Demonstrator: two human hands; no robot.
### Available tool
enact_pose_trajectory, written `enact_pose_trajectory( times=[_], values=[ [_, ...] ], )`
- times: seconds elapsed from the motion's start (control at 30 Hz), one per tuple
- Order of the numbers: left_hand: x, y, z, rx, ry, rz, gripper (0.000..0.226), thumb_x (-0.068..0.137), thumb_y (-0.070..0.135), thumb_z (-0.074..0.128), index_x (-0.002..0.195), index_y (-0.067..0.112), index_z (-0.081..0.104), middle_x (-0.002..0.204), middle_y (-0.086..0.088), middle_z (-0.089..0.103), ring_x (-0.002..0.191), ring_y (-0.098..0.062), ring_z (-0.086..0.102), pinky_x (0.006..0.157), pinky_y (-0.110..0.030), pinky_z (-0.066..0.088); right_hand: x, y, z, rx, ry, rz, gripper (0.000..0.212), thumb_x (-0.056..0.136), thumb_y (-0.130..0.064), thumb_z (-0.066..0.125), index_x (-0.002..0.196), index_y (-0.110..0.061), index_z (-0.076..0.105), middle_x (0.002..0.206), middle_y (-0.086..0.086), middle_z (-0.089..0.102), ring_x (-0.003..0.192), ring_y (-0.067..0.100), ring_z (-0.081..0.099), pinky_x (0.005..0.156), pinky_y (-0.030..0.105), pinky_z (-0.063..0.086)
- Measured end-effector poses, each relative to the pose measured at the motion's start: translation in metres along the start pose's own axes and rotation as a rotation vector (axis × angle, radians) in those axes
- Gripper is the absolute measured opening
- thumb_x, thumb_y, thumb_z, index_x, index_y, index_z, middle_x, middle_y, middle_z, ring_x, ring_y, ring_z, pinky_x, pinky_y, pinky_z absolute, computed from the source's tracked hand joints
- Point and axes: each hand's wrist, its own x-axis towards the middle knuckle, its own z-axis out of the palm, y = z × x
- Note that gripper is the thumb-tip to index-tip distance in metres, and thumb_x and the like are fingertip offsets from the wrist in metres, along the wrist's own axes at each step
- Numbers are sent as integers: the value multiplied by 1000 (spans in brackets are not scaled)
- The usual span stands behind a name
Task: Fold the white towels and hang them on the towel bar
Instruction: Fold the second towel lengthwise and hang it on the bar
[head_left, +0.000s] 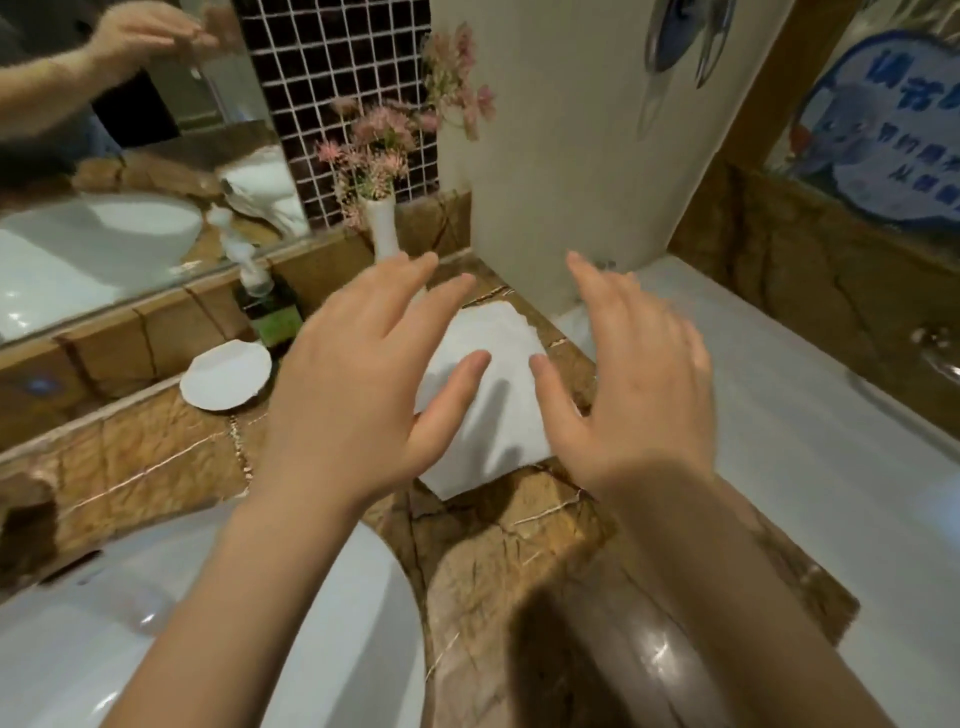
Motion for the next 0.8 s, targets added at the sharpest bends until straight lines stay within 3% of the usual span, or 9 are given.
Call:
enact_pose_trajectory(
  times=[0.13, 0.23, 0.37, 0.47, 0.53, 0.6, 0.67, 0.73, 0.8],
  values=[
    [-13, -17, 47, 12, -157, -23, 53, 93, 47, 40, 131, 14, 55, 137, -12, 53, 127, -30, 48, 99, -41, 40, -18, 19, 53, 69, -56, -139, 58, 90, -36, 51, 144, -19, 40, 140, 6, 50, 132, 23, 44, 108, 47, 36],
    [-24, -27, 76, 22, -310, -9, 62, 89, 61, 40, 135, 20, 51, 139, -8, 51, 128, -27, 47, 98, -41, 42, -28, 29, 83, 39, -172, -205, 56, 89, -35, 51, 143, -22, 43, 141, 5, 49, 133, 20, 43, 108, 44, 36],
    [-40, -36, 99, 79, -498, 21, 91, 73, 79, 48, 144, 21, 40, 149, -9, 39, 139, -29, 32, 112, -42, 26, -30, 38, 102, 31, -317, -247, 64, 85, -47, 49, 145, -25, 38, 149, 5, 39, 139, 20, 33, 112, 45, 31],
    [-43, -38, 105, 88, -475, 42, 89, 68, 56, 69, 142, 14, 42, 146, -16, 42, 136, -36, 37, 110, -49, 28, -31, 40, 104, -27, -403, -292, 90, 72, -65, 57, 149, -27, 28, 154, 7, 31, 143, 22, 26, 116, 45, 24],
    [-42, -38, 104, 58, -434, 39, 84, 64, 44, 73, 137, 10, 49, 140, -19, 48, 130, -39, 43, 108, -49, 28, -30, 40, 103, -69, -438, -311, 100, 64, -60, 70, 149, -27, 28, 153, 8, 31, 142, 23, 27, 116, 46, 23],
    [-38, -37, 101, 30, -393, 37, 75, 62, 41, 69, 130, 9, 57, 133, -20, 55, 125, -40, 50, 105, -49, 30, -28, 40, 102, -62, -389, -301, 92, 62, -37, 80, 144, -26, 40, 147, 9, 41, 137, 25, 37, 113, 46, 28],
    [-34, -36, 99, 6, -367, 32, 68, 63, 40, 65, 122, 8, 63, 127, -19, 60, 120, -39, 55, 102, -50, 35, -23, 38, 100, -34, -307, -293, 77, 62, -16, 77, 135, -23, 53, 139, 10, 51, 130, 26, 47, 110, 48, 33],
    [-31, -35, 95, -39, -347, -3, 60, 63, 36, 65, 116, 8, 67, 122, -16, 64, 116, -37, 58, 99, -50, 41, -19, 35, 98, 2, -264, -296, 68, 61, -9, 73, 127, -21, 61, 132, 10, 57, 124, 27, 52, 109, 49, 34],
    [-28, -35, 91, -88, -342, -58, 53, 67, 34, 61, 113, 9, 68, 118, -11, 67, 115, -33, 60, 92, -49, 49, -18, 35, 95, 36, -258, -307, 57, 66, -13, 70, 123, -22, 64, 130, 8, 59, 123, 26, 54, 110, 49, 33]
  ],
)
